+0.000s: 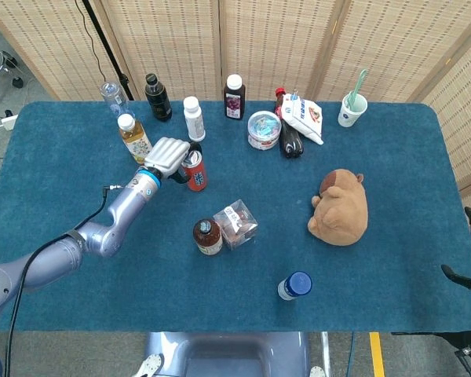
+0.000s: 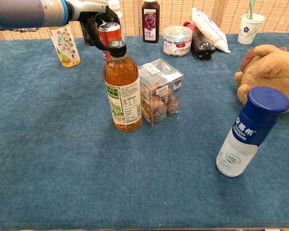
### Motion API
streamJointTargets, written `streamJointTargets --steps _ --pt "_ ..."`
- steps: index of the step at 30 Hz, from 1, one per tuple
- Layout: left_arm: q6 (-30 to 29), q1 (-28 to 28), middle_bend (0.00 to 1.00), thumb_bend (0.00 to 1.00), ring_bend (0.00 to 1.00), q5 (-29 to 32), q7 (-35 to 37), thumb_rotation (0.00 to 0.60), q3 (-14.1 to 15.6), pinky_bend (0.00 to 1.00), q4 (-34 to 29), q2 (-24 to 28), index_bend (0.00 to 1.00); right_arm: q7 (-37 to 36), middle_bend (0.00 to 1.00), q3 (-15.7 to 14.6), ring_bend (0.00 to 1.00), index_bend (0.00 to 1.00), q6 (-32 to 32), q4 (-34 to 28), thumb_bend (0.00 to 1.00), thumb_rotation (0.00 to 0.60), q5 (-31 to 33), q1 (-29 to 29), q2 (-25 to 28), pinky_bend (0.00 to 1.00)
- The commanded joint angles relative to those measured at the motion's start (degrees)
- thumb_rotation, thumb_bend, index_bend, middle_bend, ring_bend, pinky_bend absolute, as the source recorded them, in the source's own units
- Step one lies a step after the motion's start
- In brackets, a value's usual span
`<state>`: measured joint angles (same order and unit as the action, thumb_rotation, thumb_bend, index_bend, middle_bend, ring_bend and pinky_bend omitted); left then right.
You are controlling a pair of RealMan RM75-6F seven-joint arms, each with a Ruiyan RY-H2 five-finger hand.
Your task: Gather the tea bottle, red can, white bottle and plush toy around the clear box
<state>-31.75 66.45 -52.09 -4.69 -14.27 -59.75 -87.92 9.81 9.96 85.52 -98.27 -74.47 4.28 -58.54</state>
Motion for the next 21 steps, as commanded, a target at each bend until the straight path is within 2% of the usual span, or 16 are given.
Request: streamJointTargets --steps 1,10,21 --pt "-1.6 -0.7 0.48 0.38 0.49 -1.7 0.9 0.600 -0.8 0.58 -3.1 1.8 0.50 -0.1 0.00 0.0 0.00 0.00 -0.1 0.0 0.00 0.600 0.1 0.0 0.0 0.00" --pt "-3.0 -1.9 0.48 0.38 0.49 -7.0 2.4 0.600 -0.8 0.57 -12.9 6.4 0.50 -0.1 0.00 -0.1 0.00 0.00 0.0 -0.3 0.00 0.600 0.0 0.0 0.2 0.00" --pt "-3.0 -0.9 0.48 0.37 0.49 -9.0 1.3 0.600 0.5 0.57 -14.5 4.1 0.50 -0.5 0.00 -0.1 0.00 0.00 0.4 -0.6 0.00 0.600 0.0 -0.2 0.5 0.00"
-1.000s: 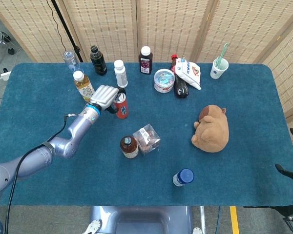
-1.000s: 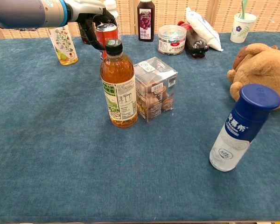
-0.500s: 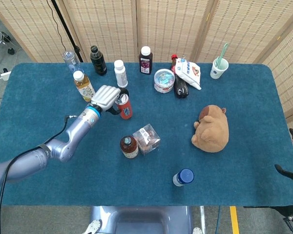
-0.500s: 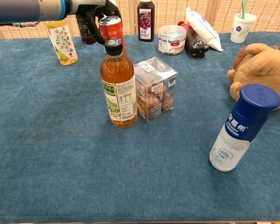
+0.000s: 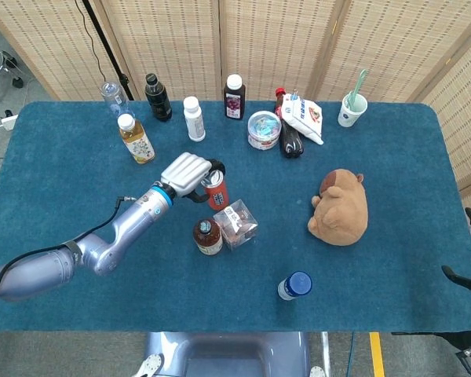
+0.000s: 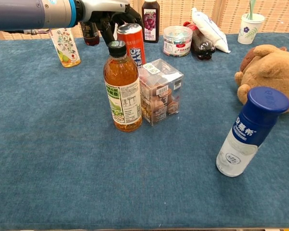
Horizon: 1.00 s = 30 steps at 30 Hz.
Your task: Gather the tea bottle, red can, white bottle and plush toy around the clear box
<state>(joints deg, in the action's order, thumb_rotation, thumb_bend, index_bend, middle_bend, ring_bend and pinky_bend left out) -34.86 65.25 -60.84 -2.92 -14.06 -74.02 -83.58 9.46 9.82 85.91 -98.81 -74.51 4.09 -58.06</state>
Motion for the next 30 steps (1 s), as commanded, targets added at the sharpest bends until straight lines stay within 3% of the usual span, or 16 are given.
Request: streamJointTargets --steps 1,21,23,27,30 --pt "0.1 0.4 0.48 0.37 0.48 -0.2 -0.8 0.600 0.4 0.57 -0.3 -0.4 0.50 -0.2 0.00 0.0 0.00 0.00 0.0 0.0 0.00 0.600 0.1 0.0 0.1 0.00" --pt "-1.2 1.7 0.48 0.37 0.47 4.1 -7.4 0.600 2.0 0.57 -1.5 -1.9 0.50 -1.7 0.00 0.0 0.00 0.00 1.1 -0.2 0.00 0.600 -0.8 -0.6 0.8 0.00" --pt "-0.9 1.8 0.45 0.36 0.41 4.5 -7.7 0.600 2.2 0.57 -1.8 -1.8 0.47 -1.8 0.00 0.0 0.00 0.00 1.1 -0.2 0.00 0.600 -0.9 -0.6 0.8 0.00" --pt "0.2 1.9 0.25 0.32 0.19 5.1 -7.6 0.600 2.5 0.48 -2.5 -1.1 0.32 -2.1 0.00 0.0 0.00 0.00 1.3 -0.2 0.00 0.600 -1.0 -0.7 1.0 0.00" --pt "0.8 2.0 0.17 0.30 0.12 5.6 -7.1 0.600 2.3 0.44 -3.6 -0.3 0.25 -2.3 0.00 0.0 0.00 0.00 1.6 -0.3 0.00 0.600 -1.3 -0.8 1.1 0.00"
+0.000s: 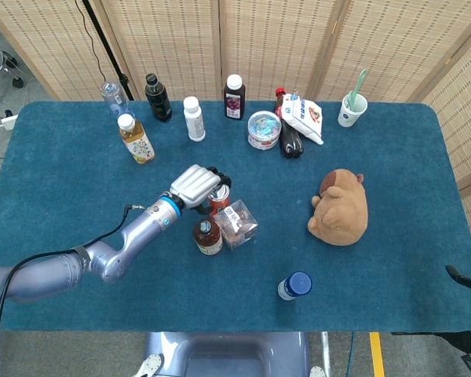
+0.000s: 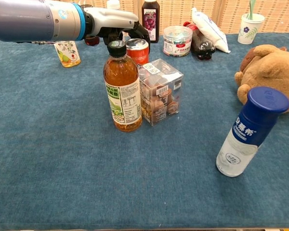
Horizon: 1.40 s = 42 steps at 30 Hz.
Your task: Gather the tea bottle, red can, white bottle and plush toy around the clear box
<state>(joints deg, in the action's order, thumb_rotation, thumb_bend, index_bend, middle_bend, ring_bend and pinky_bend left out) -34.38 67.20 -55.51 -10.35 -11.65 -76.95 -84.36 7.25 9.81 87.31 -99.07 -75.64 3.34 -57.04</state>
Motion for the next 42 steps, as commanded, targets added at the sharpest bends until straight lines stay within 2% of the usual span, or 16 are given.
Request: streamJointTargets --steps 1,6,13,17,20,25,32,38,42 --pt "0.3 0.1 0.16 0.30 0.10 0.2 0.4 0.600 -0.2 0.43 -1.0 0.8 0.23 0.0 0.00 0.0 0.00 0.00 0.3 0.0 0.00 0.600 -0.2 -0.1 0.1 0.00" --pt "-0.3 0.0 0.07 0.29 0.04 0.4 0.3 0.600 -0.4 0.39 -3.1 2.6 0.13 -0.2 0.00 -0.1 0.00 0.00 0.5 -0.2 0.00 0.600 -0.5 -0.2 0.1 0.00" --pt "-0.8 -0.9 0.01 0.28 0.02 1.3 1.4 0.600 -0.9 0.36 -8.4 7.2 0.06 -0.4 0.00 -0.2 0.00 0.00 0.6 -0.3 0.00 0.600 -0.7 -0.4 0.4 0.00" --pt "-1.8 -1.9 0.00 0.24 0.00 2.2 1.3 0.600 -1.2 0.24 -12.7 12.1 0.00 -2.1 0.00 -0.7 0.00 0.00 -0.3 -0.5 0.00 0.600 -1.2 -0.4 1.2 0.00" --pt "-2.5 -2.9 0.00 0.16 0.00 3.6 0.8 0.600 -1.0 0.14 -17.1 17.2 0.00 -4.4 0.00 -0.9 0.00 0.00 -1.7 -0.7 0.00 0.600 -1.5 -0.1 2.0 0.00" --pt "-5.3 -5.5 0.00 0.11 0.00 4.4 -0.6 0.600 0.3 0.06 -22.4 24.2 0.00 -9.2 0.00 -2.0 0.00 0.00 -5.6 1.3 0.00 0.600 -5.1 1.8 3.2 0.00" --pt "-10.4 -11.5 0.00 0.11 0.00 0.5 1.1 0.600 2.0 0.00 -26.1 30.3 0.00 -17.1 0.00 -4.4 0.00 0.00 -11.5 1.4 0.00 0.600 -12.4 5.2 8.3 0.00" --pt "-17.8 -19.2 0.00 0.11 0.00 -8.0 6.1 0.600 3.7 0.00 -27.1 32.2 0.00 -24.1 0.00 -6.8 0.00 0.00 -13.2 -0.7 0.00 0.600 -21.5 8.1 13.3 0.00" --pt "-23.9 -25.2 0.00 0.11 0.00 -12.1 6.3 0.600 6.2 0.00 -29.6 34.6 0.00 -26.5 0.00 -8.6 0.00 0.00 -15.0 -3.3 0.00 0.600 -27.4 10.4 16.8 0.00"
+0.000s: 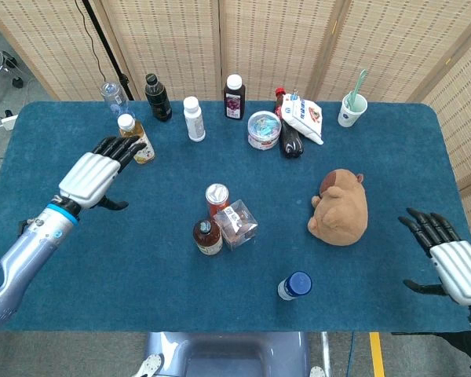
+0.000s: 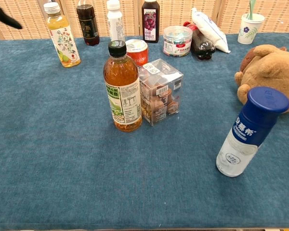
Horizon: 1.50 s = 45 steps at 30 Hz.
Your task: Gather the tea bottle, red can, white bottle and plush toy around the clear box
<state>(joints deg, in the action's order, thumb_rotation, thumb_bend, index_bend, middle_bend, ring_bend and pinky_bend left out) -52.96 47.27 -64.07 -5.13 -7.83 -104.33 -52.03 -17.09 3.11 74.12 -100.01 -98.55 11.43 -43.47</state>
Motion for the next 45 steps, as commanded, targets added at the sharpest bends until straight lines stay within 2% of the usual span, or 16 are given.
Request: streamJointTargets --steps 1,8,16,21,29,32,38,42,44,45 --pt "-6.5 -6.6 0.00 0.11 0.00 -4.0 0.9 0.600 3.0 0.00 -2.7 2.8 0.00 -2.2 0.00 -2.3 0.00 0.00 -2.2 -3.0 0.00 0.600 -5.5 2.7 3.6 0.00" --pt "-14.8 -15.5 0.00 0.11 0.00 -4.9 0.6 0.600 6.1 0.00 -5.1 3.8 0.00 -1.0 0.00 -4.2 0.00 0.00 -6.7 -6.7 0.00 0.600 -10.5 6.3 4.4 0.00" --pt "-23.7 -25.4 0.00 0.11 0.00 -7.5 5.2 0.600 8.7 0.00 -3.8 0.9 0.00 3.7 0.00 -4.7 0.00 0.00 -13.8 -10.2 0.00 0.600 -9.6 9.9 1.8 0.00" --pt "-24.4 -28.7 0.00 0.11 0.00 -6.7 6.5 0.600 9.4 0.00 -4.6 1.2 0.00 6.3 0.00 -3.9 0.00 0.00 -17.3 -12.6 0.00 0.600 -7.9 12.6 -0.4 0.00" --pt "-24.9 -30.2 0.00 0.11 0.00 -8.8 8.2 0.600 8.8 0.00 -3.7 0.9 0.00 11.0 0.00 -2.5 0.00 0.00 -20.7 -14.3 0.00 0.600 -4.6 15.2 -3.9 0.00" --pt "-25.1 -30.7 0.00 0.11 0.00 -9.8 9.2 0.600 8.3 0.00 -2.9 0.8 0.00 13.3 0.00 -1.8 0.00 0.00 -21.2 -14.9 0.00 0.600 -2.6 15.8 -5.3 0.06" --pt "-24.4 -31.3 0.00 0.11 0.00 -9.8 10.9 0.600 7.4 0.00 -2.1 1.1 0.00 16.6 0.00 -1.2 0.01 0.00 -21.6 -15.6 0.00 0.600 0.6 16.2 -7.8 0.29" --pt "-24.3 -31.8 0.00 0.11 0.00 -10.0 11.8 0.600 6.9 0.00 -1.7 1.2 0.00 16.6 0.05 -1.6 0.11 0.03 -21.6 -15.4 0.00 0.600 1.2 16.4 -9.9 0.41" --pt "-24.2 -32.0 0.00 0.11 0.00 -10.2 11.9 0.600 6.7 0.00 -1.6 1.2 0.00 16.0 0.09 -1.8 0.14 0.07 -21.2 -15.3 0.03 0.600 1.1 16.5 -10.8 0.43" --pt "-24.1 -32.0 0.00 0.11 0.00 -10.3 11.9 0.600 6.7 0.00 -1.5 1.2 0.00 15.8 0.11 -1.9 0.16 0.10 -21.1 -15.1 0.08 0.600 1.0 16.6 -11.2 0.44"
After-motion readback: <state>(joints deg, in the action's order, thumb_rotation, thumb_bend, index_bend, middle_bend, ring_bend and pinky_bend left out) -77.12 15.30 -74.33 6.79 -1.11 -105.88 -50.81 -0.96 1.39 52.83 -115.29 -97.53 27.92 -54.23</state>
